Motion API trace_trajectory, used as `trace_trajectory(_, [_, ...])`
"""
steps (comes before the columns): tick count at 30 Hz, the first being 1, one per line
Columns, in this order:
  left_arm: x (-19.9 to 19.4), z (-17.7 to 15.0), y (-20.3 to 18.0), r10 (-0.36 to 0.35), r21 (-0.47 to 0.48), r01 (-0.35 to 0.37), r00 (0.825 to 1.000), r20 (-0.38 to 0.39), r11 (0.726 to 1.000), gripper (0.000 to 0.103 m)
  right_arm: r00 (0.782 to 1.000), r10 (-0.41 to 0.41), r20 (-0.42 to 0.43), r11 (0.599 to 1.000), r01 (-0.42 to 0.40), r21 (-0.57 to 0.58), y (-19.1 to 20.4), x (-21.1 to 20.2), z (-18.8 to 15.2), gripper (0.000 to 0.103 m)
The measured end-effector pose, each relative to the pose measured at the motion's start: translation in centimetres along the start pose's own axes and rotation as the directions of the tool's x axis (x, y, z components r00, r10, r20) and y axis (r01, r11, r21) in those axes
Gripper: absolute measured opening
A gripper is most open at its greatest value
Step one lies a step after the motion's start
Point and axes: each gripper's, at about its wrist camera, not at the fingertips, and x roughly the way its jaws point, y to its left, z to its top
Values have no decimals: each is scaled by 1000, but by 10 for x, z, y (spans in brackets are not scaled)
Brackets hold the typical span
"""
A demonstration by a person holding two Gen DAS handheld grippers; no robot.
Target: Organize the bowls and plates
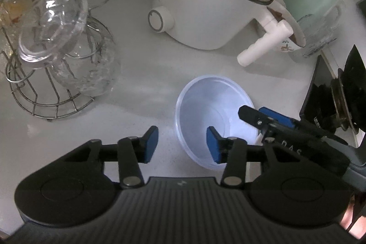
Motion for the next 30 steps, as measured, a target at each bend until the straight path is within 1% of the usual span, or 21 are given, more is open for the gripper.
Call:
trace_trajectory(4, [5,2,1,-4,-19,4,1000,7,1000,44,1000,19,-17,1000,-19,11,-1,6,-1,40])
trace_trajectory(6, [7,2,-1,15,-3,-15,1000,13,1000,40,1000,12,-23,1000,-12,4,0,9,-1,33])
trace_trajectory(7, [9,2,-1,16,0,-16,1000,11,1000,36,1000,12,-27,1000,-12,1,0,11,-1,30])
trace_trajectory(9, [12,1,-3,19,4,-19,1000,7,1000,29,999,13,-39,1000,-13,4,1,14,-1,21])
trace_trajectory(11, [14,0,-4,21,4,-21,1000,5,1000,17,999,19,-45,1000,-19,1,1,15,0,16])
trace_trajectory(13, [14,-2,-4,23,0,-23,1000,7,1000,12,999,12,-48,1000,-12,-6,2,17,0,12])
trace_trajectory(17, [12,-3,-2,26,-27,-26,999,22,999,11,999,24,-49,1000,-24,4,0,17,0,10])
trace_trajectory(21, [0,-4,2,32,-27,-31,999,36,999,10,998,45,-43,999,-45,4,1,12,0,10])
trace_trajectory(26, [-18,-10,3,36,-36,-33,996,76,999,10,996,75,-44,997,-74,5,5,-2,1,10])
trace_trajectory(30, [-32,-17,3,40,-47,-36,995,86,998,10,994,101,-32,995,-100,4,9,-17,-2,11])
